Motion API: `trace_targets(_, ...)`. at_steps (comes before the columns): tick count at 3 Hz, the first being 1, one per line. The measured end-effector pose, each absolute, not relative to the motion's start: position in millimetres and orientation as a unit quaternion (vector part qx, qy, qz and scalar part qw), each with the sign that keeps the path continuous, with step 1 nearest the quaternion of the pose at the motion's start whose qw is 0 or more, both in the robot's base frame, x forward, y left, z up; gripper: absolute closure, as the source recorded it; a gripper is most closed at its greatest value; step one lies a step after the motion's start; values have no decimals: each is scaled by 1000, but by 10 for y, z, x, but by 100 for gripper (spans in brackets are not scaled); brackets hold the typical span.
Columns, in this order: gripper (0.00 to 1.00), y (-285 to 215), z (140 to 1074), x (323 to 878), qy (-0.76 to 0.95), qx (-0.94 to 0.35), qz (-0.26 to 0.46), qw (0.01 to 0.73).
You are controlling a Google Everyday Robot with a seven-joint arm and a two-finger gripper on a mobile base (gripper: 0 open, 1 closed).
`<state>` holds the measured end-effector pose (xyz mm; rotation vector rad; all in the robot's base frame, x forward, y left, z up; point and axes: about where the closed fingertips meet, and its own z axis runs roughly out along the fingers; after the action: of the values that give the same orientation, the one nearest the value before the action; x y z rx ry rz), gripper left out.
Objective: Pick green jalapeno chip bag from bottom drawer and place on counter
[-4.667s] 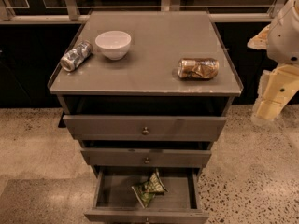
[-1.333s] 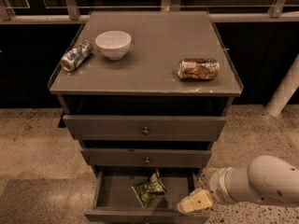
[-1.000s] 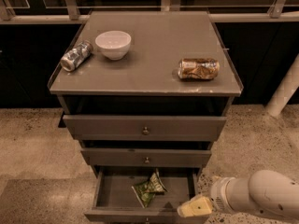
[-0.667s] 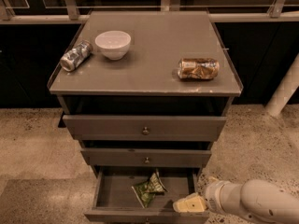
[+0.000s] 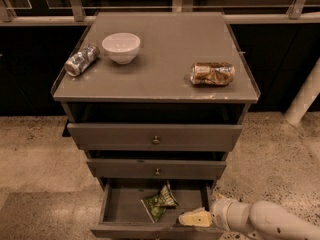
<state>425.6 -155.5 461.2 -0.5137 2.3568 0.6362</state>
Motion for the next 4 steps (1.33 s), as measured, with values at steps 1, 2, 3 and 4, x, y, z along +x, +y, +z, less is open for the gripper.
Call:
trace_targets(1,0,-1597,4622,4214,900,-185,224,325)
trace_targets(2,0,-1620,4376,4346,901,-164,206,346)
trace_targets(3,0,-1507,3865,4537,900,-155,202,355)
trace_targets(4,0,-1371,3376,4680,903,-143,210,346)
